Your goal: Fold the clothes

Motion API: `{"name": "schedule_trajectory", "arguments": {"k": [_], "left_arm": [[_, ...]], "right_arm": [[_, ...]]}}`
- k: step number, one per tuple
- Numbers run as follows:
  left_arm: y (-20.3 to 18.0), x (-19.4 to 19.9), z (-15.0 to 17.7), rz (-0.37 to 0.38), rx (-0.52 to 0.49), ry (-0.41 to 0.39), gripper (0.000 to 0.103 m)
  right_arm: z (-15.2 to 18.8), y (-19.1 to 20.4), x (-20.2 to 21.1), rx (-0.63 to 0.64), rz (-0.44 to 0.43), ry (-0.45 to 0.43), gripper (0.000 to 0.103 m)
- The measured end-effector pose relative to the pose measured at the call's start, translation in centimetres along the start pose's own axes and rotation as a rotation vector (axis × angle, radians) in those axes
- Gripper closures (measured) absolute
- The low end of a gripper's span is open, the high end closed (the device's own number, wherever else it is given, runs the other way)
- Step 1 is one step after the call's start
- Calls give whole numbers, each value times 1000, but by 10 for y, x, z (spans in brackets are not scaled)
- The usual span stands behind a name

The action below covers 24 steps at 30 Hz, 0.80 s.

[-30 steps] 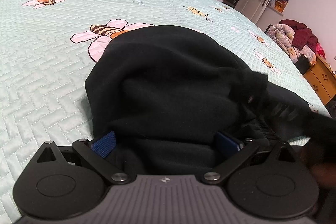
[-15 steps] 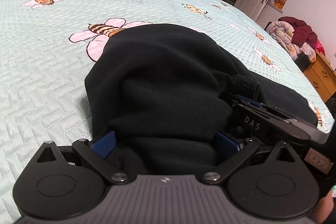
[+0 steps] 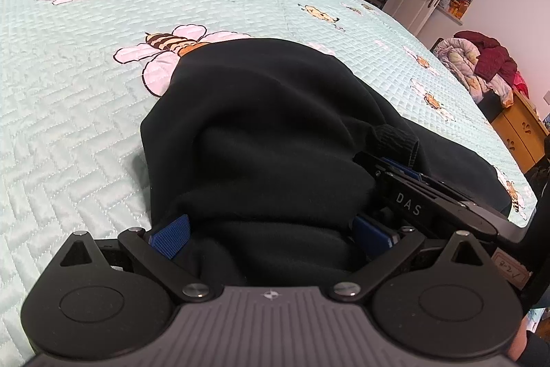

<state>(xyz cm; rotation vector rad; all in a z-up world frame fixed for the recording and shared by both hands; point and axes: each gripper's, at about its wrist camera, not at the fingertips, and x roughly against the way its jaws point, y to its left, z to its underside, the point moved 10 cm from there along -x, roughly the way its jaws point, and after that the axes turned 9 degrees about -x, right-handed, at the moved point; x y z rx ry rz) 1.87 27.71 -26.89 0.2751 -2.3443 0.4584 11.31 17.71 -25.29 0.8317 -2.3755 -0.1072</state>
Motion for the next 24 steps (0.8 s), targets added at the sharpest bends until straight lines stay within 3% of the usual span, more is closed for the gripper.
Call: {"name": "schedule_trajectory", "arguments": {"k": [10, 20, 22, 24], "left_arm": [[10, 10, -10, 43, 93, -59, 0], [15, 4, -8, 32, 77, -37, 0], [16, 2, -5, 28, 64, -31, 0], [15, 2, -4, 24, 52, -28, 0]], "right_arm": [[1, 1, 0, -4, -1, -3, 75], [-1, 2, 4, -1, -1, -3, 74], [-8, 8, 16, 18, 7, -27, 65], [-18, 13, 32, 32, 15, -79, 38]]}}
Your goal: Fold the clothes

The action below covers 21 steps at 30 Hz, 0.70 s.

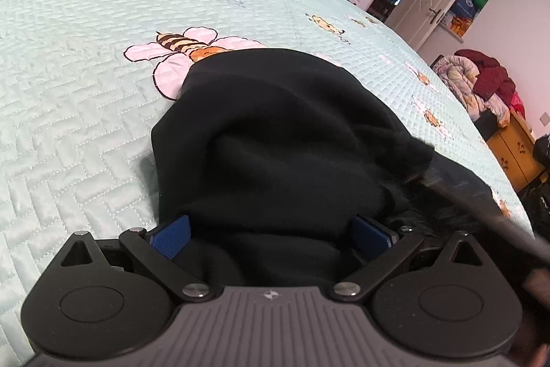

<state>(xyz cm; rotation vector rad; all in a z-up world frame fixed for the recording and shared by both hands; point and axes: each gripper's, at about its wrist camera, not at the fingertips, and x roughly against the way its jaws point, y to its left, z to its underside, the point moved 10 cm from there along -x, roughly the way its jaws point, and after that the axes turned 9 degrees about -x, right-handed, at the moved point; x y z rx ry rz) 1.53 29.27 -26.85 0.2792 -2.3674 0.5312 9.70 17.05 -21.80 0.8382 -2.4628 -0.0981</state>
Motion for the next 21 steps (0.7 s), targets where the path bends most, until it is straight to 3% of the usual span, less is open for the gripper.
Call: {"name": "schedule_trajectory", "arguments": {"k": [2, 4, 8, 10, 11, 12, 14, 15, 18, 21], "left_arm": [[-1, 0, 1, -4, -12, 2, 0], [-2, 0, 1, -9, -23, 5, 0], [-3, -2, 2, -16, -40, 8, 0], [-4, -3, 3, -19, -46, 9, 0], [-4, -3, 3, -20, -47, 9, 0], [-4, -3, 3, -22, -49, 9, 0], [-4, -3, 3, -23, -49, 8, 0], [-4, -2, 2, -22, -45, 6, 0], [-2, -1, 1, -16, -26, -4, 0], [-1, 1, -1, -11, -6, -21, 0]], "right_arm": [[-16, -3, 16, -12, 14, -80, 20], [-27, -16, 17, -47, 41, -100, 19], [-18, -47, -15, -100, 132, 16, 22], [-8, -53, -31, -123, 140, 83, 32], [-4, -52, -35, -140, 129, 98, 43], [-3, -49, -36, -144, 123, 98, 61], [-5, -40, -33, -135, 123, 78, 70], [-8, -36, -29, -131, 124, 66, 82], [-28, -16, -10, -123, 59, 23, 91], [-50, 3, 13, -97, 9, -43, 92]]}}
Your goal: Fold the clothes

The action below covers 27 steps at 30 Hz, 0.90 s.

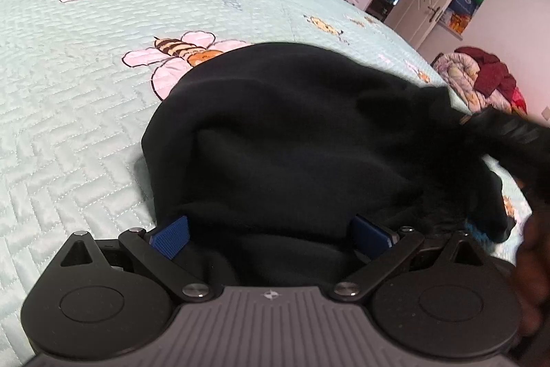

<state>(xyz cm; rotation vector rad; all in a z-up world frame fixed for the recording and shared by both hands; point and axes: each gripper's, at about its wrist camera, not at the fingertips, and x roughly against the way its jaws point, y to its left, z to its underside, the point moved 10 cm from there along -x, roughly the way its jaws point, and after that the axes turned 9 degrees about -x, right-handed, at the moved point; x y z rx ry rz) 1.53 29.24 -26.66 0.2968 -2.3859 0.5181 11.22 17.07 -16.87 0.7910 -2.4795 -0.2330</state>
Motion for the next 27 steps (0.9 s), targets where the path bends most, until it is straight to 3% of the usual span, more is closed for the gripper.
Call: {"name": "schedule_trajectory", "arguments": {"k": [2, 4, 5, 6, 8, 12, 20, 22, 25, 27], "left_arm": [[1, 1, -1, 6, 10, -5, 0], [0, 1, -1, 10, 9, -6, 0], [-1, 1, -1, 12, 5, -7, 0], [-2, 1, -1, 13, 0, -8, 0], [-3, 0, -1, 13, -4, -9, 0], [-5, -1, 0, 7, -20, -16, 0], [-12, -5, 3, -39, -89, -35, 0], [-13, -5, 3, -44, -95, -44, 0], [-12, -2, 1, -46, -95, -71, 0], [-12, -1, 2, -51, -109, -91, 0]], "right_arm": [[-8, 10, 10, 32, -6, -47, 92], [0, 8, 1, 116, 42, -26, 87], [6, 6, -6, 160, 69, -8, 77], [13, -1, -12, 169, 99, 24, 74], [26, -18, -21, 140, 149, 77, 74], [44, -35, -12, 54, 122, 40, 73], [67, -36, -17, 53, 129, 35, 80], [69, -35, -17, 67, 148, 28, 78], [69, -39, -13, 50, 172, 10, 61], [65, -44, -6, 22, 173, -29, 59]]}}
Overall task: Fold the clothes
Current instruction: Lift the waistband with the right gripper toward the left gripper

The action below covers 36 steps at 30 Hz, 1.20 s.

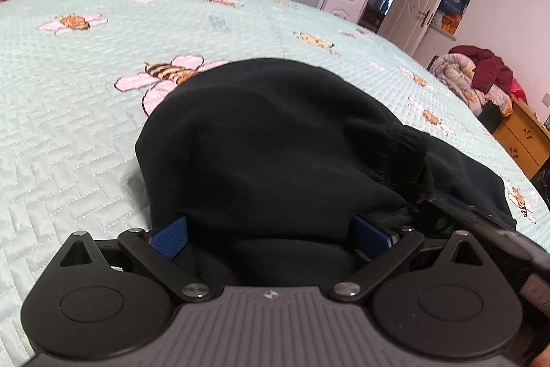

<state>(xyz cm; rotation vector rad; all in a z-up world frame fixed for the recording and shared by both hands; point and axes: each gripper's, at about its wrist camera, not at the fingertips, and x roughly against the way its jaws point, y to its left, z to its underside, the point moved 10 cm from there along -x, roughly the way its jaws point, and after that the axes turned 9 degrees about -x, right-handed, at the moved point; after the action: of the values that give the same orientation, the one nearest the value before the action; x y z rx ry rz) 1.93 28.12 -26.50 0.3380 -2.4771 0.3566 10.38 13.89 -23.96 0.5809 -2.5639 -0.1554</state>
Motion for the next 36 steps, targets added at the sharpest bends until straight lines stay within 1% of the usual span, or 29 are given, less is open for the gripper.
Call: {"name": "schedule_trajectory", "arguments": {"k": [2, 3, 4, 5, 7, 8, 9, 10, 11, 12, 14, 17, 20, 22, 25, 27, 30, 33, 36], "left_arm": [[-2, 1, 2, -16, -26, -11, 0], [-4, 0, 3, -25, -39, -12, 0], [-6, -1, 4, -35, -53, -13, 0], [-8, -2, 5, -43, -64, -14, 0], [-9, -3, 5, -49, -71, -16, 0], [-9, -4, 5, -49, -70, -15, 0], [-9, -4, 5, -46, -67, -14, 0], [-9, -4, 4, -44, -65, -13, 0], [-8, -5, 4, -41, -62, -12, 0], [-8, -5, 4, -39, -59, -13, 0], [-7, -3, 3, -32, -54, -17, 0], [-9, 5, -2, -15, -48, -49, 2], [-16, 32, -12, 9, -63, -138, 3], [-24, 54, -17, 23, -89, -204, 3], [-43, 90, -19, 50, -127, -278, 2], [-58, 106, -15, 44, -160, -288, 2], [-72, 120, -3, 8, -197, -268, 2], [-72, 128, 5, -15, -162, -239, 2], [-64, 137, 3, -34, -102, -243, 2]], "right_arm": [[-10, -1, 11, -13, -8, -76, 59], [-16, 1, 17, -10, -26, -116, 59], [-20, 5, 19, 10, -50, -137, 58], [-23, 13, 16, 53, -71, -140, 58], [-24, 24, 5, 135, -84, -121, 59], [-23, 27, -3, 153, -92, -93, 65], [-20, 29, -11, 160, -102, -56, 86], [-17, 30, -18, 167, -104, -22, 88], [-17, 31, -20, 171, -104, -8, 91], [-18, 32, -20, 174, -107, -3, 95], [-28, 38, -7, 153, -147, -12, 99], [-63, 55, 29, 90, -261, -42, 100], [-93, 74, 64, 50, -356, -42, 100], [-110, 84, 77, 18, -406, -16, 100], [-126, 94, 90, -73, -494, 61, 100], [-127, 104, 97, -118, -562, 142, 100], [-115, 123, 120, -116, -627, 198, 100], [-97, 146, 155, -92, -697, 246, 100], [-78, 165, 183, -32, -710, 284, 100]]}}
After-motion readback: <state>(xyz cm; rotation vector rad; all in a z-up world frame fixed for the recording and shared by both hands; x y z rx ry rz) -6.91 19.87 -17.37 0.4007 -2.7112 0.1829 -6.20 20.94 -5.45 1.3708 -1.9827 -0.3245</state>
